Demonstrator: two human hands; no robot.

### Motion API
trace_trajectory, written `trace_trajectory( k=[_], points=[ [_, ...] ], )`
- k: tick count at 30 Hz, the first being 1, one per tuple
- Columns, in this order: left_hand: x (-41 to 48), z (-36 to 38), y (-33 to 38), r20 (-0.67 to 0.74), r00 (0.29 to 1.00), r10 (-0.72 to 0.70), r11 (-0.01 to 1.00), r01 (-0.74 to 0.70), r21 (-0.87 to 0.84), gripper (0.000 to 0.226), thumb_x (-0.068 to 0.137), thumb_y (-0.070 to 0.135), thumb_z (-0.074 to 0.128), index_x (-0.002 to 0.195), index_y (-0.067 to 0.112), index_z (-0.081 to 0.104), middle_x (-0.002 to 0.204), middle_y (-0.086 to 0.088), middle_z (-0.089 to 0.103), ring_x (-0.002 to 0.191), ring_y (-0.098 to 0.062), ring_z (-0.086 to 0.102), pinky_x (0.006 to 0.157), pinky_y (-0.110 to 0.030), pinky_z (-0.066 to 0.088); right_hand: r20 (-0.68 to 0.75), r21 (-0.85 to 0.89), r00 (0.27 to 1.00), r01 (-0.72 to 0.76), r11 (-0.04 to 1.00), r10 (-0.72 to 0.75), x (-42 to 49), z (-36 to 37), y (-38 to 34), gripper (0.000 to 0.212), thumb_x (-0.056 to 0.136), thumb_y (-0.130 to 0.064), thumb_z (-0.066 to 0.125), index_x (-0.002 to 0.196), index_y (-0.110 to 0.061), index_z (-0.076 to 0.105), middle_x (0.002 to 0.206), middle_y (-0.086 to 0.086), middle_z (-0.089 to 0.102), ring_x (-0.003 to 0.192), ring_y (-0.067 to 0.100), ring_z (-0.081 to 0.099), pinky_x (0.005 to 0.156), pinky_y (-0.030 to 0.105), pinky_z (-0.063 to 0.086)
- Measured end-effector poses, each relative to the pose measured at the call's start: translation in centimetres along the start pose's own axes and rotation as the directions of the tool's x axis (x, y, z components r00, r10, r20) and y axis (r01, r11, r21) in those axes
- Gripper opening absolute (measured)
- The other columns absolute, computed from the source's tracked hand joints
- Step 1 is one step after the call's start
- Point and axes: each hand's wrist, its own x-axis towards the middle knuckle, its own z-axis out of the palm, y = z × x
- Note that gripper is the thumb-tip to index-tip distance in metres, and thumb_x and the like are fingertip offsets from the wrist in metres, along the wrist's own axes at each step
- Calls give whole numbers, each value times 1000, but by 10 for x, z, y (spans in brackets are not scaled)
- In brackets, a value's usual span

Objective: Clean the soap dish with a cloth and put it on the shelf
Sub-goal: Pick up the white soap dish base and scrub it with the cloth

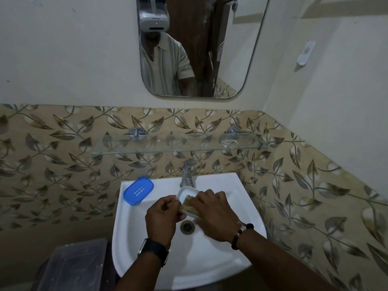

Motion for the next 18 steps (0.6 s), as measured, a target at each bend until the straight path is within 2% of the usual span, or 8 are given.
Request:
trace_trajectory(
  k=[1, 3, 5, 6, 9, 12, 15, 18],
  points=[
    [2, -1, 2, 19, 1000, 5, 1000, -5, -2, 17, 91, 4, 69, 101, 15, 76, 78, -9, 78, 73, -28, 78, 60, -31, 63, -37, -26, 999, 7, 1000, -8, 0, -1, 2, 42, 86, -40, 61, 126, -31, 53, 115, -5, 59, 103, 21, 50, 85, 38, 31],
    [4, -2, 5, 85, 996, 27, 1000, -28, 13, 27, 93, 4, 66, 110, 23, 74, 80, -10, 76, 76, -26, 78, 63, -34, 64, -77, 37, 997, 9, 999, -6, 2, -4, 6, 34, 86, -39, 64, 118, -31, 57, 107, -5, 65, 95, 22, 56, 82, 35, 33],
    [6, -6, 8, 197, 977, 80, 992, -98, 84, 33, 97, 6, 62, 117, 30, 73, 97, -9, 74, 90, -21, 75, 72, -32, 63, -46, 185, 999, 19, 983, -10, 2, -8, 9, 31, 85, -37, 68, 114, -31, 59, 107, -6, 68, 94, 20, 58, 80, 31, 36],
    [9, -10, 10, 258, 957, 135, 973, -178, 149, 33, 98, 9, 62, 117, 33, 73, 110, -5, 71, 101, -17, 72, 78, -29, 62, -16, 275, 1000, 10, 961, -5, 1, -10, 13, 31, 84, -35, 72, 113, -32, 60, 108, -8, 69, 95, 17, 59, 78, 27, 37],
    [17, -28, 23, 442, 865, 237, 865, -395, 309, 27, 93, 31, 68, 112, 51, 71, 135, 9, 54, 121, -1, 57, 94, -23, 54, 102, 547, 993, -104, 830, 57, -5, -17, 26, 30, 81, -33, 79, 104, -35, 60, 99, -17, 67, 89, 0, 58, 74, 21, 43],
    [22, -40, 35, 621, 752, 221, 747, -540, 388, 34, 92, 47, 67, 126, 47, 65, 147, 14, 41, 135, -3, 45, 104, -29, 46, 160, 713, 986, -149, 685, 48, -7, -22, 35, 26, 81, -28, 81, 96, -28, 60, 91, -16, 62, 84, 3, 56, 76, 27, 47],
    [22, -36, 45, 687, 675, 268, 601, -675, 428, 36, 93, 43, 66, 129, 42, 63, 148, 14, 46, 135, -8, 45, 107, -27, 40, 192, 799, 980, -127, 588, -48, -6, -24, 38, 24, 82, -23, 81, 99, -21, 64, 93, -11, 62, 87, 6, 58, 78, 25, 48],
    [22, -34, 57, 747, 575, 333, 556, -760, 337, 19, 91, 39, 72, 109, 33, 71, 123, 14, 66, 123, -15, 55, 103, -30, 44, 225, 859, 972, -168, 483, -62, -8, -23, 42, 26, 79, -17, 83, 99, -21, 68, 95, -15, 67, 92, 3, 63, 78, 21, 50]
  ],
)
